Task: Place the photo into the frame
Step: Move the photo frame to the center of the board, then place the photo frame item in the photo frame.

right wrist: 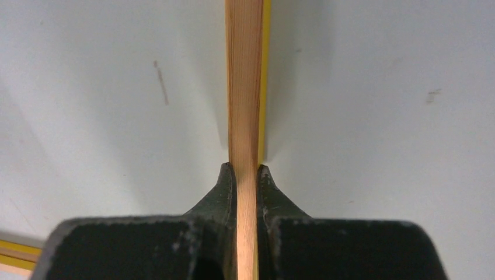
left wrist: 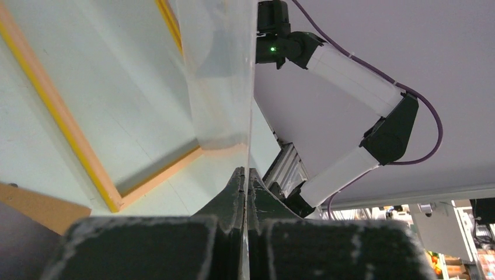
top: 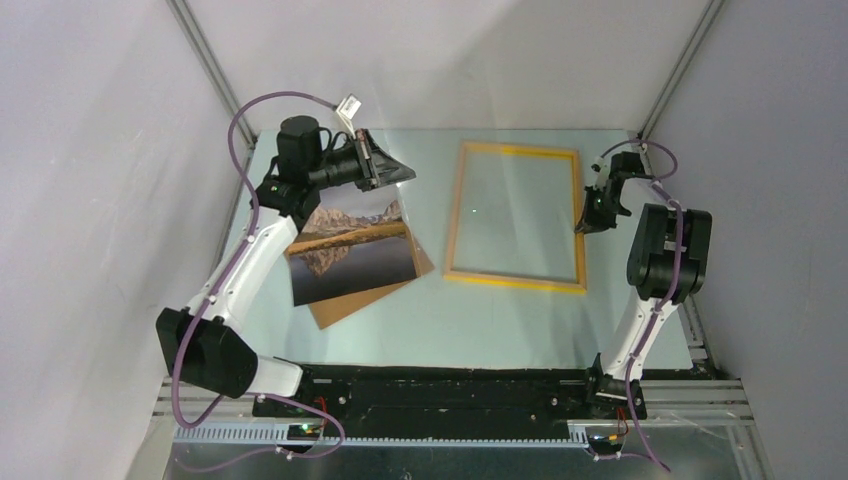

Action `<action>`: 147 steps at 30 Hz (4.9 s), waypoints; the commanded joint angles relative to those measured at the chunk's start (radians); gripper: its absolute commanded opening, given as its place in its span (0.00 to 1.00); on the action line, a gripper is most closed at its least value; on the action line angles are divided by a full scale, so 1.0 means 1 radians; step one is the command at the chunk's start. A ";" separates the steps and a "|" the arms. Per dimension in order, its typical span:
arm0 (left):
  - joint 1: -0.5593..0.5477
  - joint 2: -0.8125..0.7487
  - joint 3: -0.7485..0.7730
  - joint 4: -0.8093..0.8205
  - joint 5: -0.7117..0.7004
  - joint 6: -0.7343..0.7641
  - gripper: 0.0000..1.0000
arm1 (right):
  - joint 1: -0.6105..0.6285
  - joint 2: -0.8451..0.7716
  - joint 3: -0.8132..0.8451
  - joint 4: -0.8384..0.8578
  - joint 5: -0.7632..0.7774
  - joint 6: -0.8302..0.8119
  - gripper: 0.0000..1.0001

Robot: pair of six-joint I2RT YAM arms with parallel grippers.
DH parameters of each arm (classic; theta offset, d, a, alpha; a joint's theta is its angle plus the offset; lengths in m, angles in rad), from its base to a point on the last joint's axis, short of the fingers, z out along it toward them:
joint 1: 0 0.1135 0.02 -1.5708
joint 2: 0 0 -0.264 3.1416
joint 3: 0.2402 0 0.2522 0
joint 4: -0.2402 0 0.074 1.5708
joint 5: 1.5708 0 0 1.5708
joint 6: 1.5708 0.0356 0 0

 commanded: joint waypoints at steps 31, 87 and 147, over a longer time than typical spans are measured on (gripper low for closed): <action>-0.063 0.194 -0.058 0.336 0.076 -0.061 0.00 | 0.090 -0.247 -0.345 0.024 -0.048 0.024 0.00; -0.215 0.455 -0.056 0.883 0.177 -0.574 0.00 | -0.248 -0.622 -0.369 0.064 -0.098 -0.003 0.70; -0.195 0.847 0.281 0.087 -0.032 0.055 0.00 | -0.136 -0.525 -0.393 0.052 -0.089 -0.022 0.68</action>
